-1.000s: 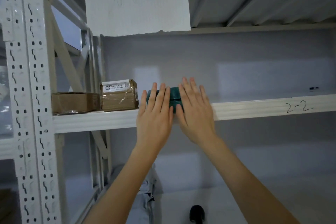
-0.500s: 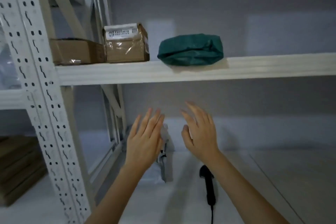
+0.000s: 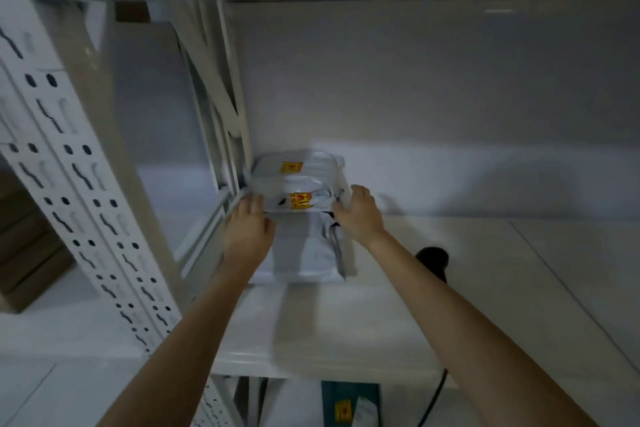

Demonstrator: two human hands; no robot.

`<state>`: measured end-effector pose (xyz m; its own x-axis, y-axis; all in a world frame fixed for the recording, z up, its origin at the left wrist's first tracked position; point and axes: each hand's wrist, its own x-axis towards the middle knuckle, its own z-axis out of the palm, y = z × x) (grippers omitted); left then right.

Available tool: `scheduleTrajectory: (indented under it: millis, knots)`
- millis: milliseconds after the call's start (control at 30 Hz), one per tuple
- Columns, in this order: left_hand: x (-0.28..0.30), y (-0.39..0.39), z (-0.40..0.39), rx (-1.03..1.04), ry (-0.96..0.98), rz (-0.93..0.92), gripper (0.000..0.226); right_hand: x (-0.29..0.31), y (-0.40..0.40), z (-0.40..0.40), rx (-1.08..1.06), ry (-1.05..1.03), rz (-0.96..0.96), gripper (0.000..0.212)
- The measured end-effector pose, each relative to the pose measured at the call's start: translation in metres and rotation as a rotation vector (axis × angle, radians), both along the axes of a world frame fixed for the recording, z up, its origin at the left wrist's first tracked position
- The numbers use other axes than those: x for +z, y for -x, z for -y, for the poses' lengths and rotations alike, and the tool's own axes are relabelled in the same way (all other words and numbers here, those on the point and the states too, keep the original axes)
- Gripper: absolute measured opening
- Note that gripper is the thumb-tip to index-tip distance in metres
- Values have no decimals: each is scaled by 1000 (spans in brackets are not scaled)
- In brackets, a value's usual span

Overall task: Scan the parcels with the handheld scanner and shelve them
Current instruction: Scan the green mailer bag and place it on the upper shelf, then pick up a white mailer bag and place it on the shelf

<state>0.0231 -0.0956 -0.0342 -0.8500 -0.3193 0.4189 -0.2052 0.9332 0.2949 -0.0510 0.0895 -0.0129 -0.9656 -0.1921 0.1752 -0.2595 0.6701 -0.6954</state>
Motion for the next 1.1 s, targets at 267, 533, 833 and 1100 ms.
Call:
scheduleTrajectory:
  millis: [267, 533, 833, 1100]
  knots:
    - [-4, 74, 24, 32, -238, 85, 67, -20, 66, 45, -30, 320, 300, 51]
    - [-6, 115, 46, 39, -349, 142, 77, -35, 95, 60, 10, 519, 335, 74]
    - [-3, 110, 46, -29, -501, -113, 80, -37, 97, 51, 110, 419, 119, 102]
    - [21, 100, 41, -139, -544, -212, 93, -12, 89, 14, 196, -31, -394, 114]
